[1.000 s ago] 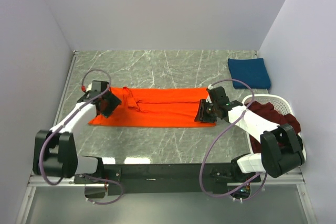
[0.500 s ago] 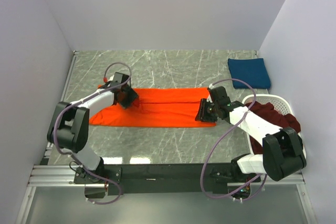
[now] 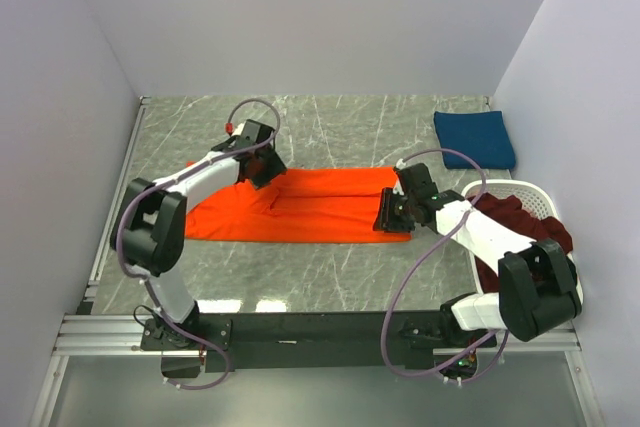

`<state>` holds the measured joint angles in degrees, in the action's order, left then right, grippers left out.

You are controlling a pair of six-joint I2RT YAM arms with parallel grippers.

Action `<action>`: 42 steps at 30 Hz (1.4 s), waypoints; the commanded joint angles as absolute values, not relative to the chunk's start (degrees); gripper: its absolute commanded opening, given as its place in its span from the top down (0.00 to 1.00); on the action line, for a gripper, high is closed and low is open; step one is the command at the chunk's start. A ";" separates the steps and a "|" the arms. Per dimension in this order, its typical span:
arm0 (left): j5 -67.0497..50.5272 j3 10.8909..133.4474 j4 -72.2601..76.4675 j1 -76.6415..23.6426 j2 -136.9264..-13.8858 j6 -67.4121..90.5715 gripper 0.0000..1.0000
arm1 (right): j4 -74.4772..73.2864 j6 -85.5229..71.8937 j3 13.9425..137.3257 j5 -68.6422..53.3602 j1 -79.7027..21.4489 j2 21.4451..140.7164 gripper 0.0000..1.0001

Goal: Fold and stack the t-shirts
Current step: Fold the tshirt

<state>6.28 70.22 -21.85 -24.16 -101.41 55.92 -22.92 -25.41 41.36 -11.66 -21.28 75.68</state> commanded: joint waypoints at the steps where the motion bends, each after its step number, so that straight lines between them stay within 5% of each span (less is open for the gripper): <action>1: 11.59 66.99 -24.43 -23.99 -92.12 53.53 0.44 | -22.94 -22.86 45.09 -11.78 -22.06 76.81 0.59; 6: 17.67 60.75 -28.21 -21.98 -83.16 52.74 0.45 | -23.11 -21.88 47.02 -10.81 -23.12 80.06 0.62; 16: 10.72 43.43 -26.19 -6.34 -73.92 51.24 0.47 | -25.49 -21.62 49.04 -3.17 -23.03 84.03 0.63; 23: 9.32 41.84 -26.19 -0.18 -72.95 47.20 0.47 | -25.76 -22.68 50.71 -0.09 -18.03 82.88 0.61; 29: 7.82 41.31 -26.01 3.25 -73.39 45.80 0.47 | -26.45 -21.71 53.16 4.21 -16.08 85.33 0.48; 42: 6.15 40.43 -25.05 5.80 -75.50 45.79 0.48 | -25.49 -25.57 56.86 3.25 -12.39 91.58 0.51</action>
